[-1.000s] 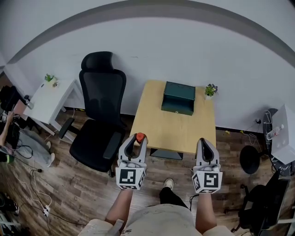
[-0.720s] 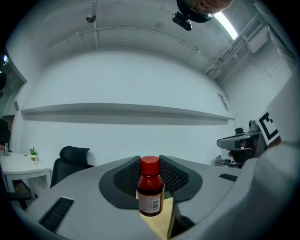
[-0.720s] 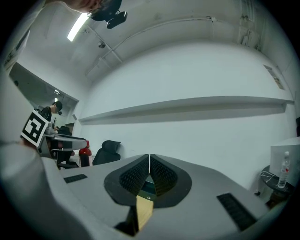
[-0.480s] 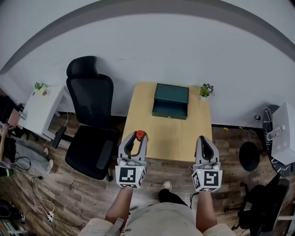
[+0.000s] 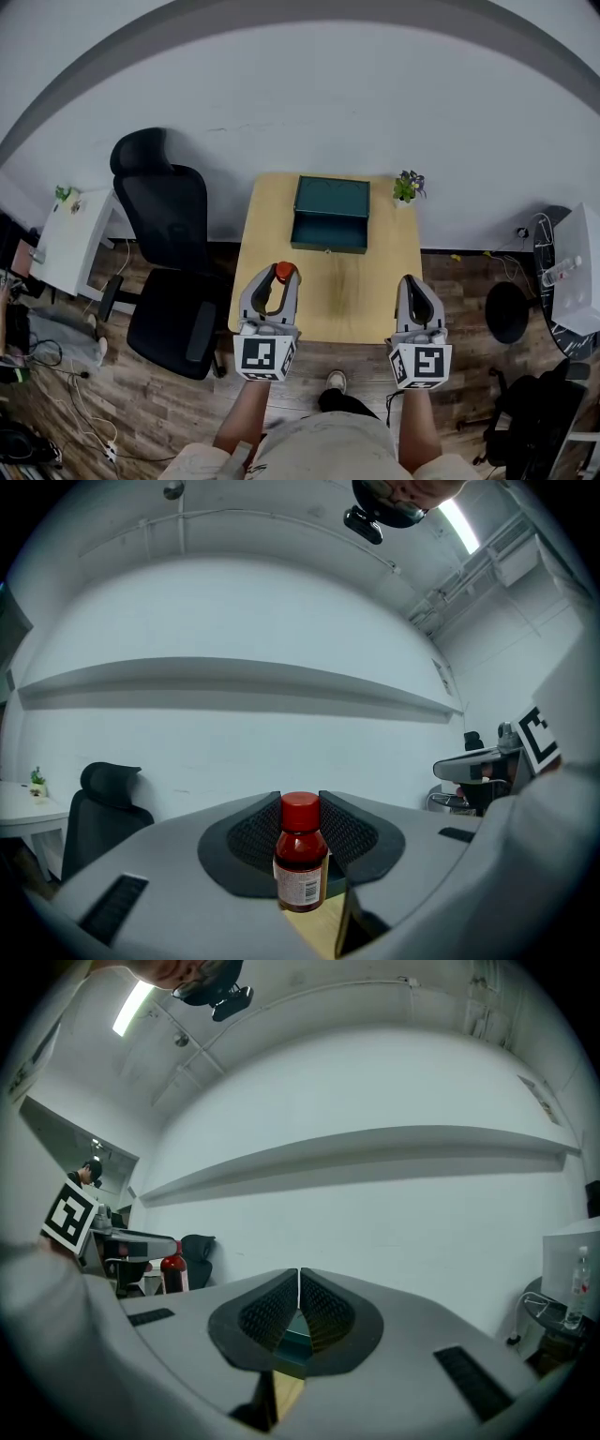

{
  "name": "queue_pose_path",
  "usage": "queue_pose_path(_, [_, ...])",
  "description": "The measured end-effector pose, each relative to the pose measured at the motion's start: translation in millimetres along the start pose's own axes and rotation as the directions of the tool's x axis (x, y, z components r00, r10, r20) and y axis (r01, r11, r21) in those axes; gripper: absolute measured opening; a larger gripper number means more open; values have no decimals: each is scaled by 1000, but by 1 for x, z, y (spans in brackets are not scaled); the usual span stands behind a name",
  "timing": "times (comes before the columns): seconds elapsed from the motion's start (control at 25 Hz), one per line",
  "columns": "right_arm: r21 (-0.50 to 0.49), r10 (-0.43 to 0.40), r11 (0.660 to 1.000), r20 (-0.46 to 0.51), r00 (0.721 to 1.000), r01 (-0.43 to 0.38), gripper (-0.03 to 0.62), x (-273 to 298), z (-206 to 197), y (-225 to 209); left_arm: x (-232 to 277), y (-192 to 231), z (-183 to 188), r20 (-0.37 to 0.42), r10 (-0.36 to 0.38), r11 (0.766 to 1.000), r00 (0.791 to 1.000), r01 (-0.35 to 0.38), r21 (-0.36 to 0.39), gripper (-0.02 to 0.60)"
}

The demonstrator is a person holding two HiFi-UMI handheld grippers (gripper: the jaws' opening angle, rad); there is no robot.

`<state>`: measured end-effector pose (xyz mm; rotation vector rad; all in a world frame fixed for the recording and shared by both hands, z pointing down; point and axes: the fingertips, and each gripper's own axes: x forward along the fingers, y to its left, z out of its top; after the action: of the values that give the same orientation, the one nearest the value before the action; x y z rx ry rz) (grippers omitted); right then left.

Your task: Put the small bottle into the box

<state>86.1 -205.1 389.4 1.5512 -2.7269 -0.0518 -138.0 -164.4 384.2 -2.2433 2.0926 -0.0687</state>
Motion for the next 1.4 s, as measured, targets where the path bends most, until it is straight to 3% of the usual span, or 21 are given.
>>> queue_pose_path(0.44, [27, -44, 999, 9, 999, 44, 21, 27, -5, -53, 65, -29, 5, -6, -57, 998, 998, 57, 28, 132])
queue_pose_path(0.64, [27, -75, 997, 4, 997, 75, 21, 33, -6, -70, 78, -34, 10, -1, -77, 997, 997, 77, -6, 132])
queue_pose_path(1.4, [-19, -155, 988, -8, 988, 155, 21, 118, 5, -59, 173, 16, 2, 9, -192, 981, 981, 192, 1, 132])
